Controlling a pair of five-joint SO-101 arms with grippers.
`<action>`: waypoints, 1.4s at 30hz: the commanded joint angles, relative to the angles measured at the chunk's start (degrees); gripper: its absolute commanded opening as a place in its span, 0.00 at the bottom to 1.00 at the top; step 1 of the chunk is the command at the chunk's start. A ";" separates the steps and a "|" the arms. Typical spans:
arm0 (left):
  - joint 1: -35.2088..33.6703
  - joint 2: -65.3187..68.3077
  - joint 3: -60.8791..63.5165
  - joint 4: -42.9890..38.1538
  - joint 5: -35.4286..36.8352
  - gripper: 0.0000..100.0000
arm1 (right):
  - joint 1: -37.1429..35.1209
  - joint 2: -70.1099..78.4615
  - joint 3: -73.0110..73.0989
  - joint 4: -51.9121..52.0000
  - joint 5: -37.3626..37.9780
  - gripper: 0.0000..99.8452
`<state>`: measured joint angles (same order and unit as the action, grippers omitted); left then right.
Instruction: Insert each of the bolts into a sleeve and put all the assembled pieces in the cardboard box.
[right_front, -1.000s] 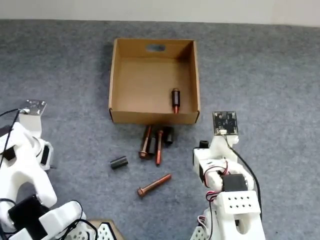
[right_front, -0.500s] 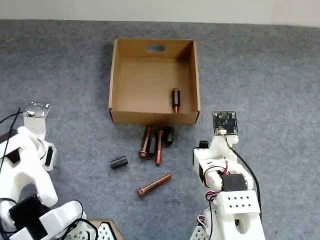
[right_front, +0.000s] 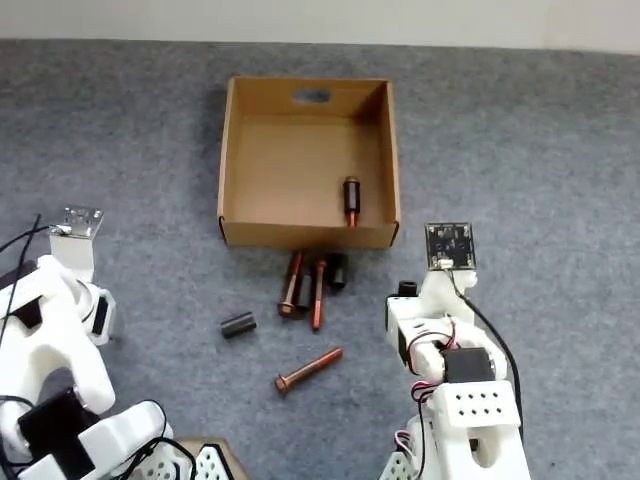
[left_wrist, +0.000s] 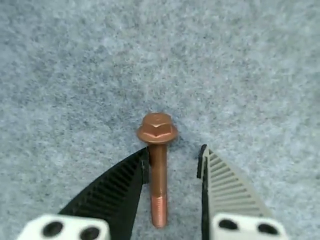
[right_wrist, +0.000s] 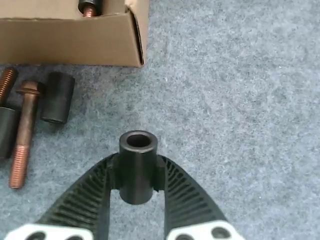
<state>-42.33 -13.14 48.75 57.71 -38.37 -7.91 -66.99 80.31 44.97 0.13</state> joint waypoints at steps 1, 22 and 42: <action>0.75 0.57 -0.31 -0.53 -0.26 0.19 | 0.66 -0.66 -0.22 -1.01 -0.44 0.01; 0.31 16.66 -8.31 -3.25 -0.26 0.04 | 0.66 -0.66 -0.22 -1.01 -0.44 0.01; 2.95 -11.82 -8.04 19.96 -0.26 0.01 | 0.66 -0.66 -0.22 -1.01 -0.44 0.01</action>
<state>-42.07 -19.74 41.89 74.33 -38.37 -7.91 -66.99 80.31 44.97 0.13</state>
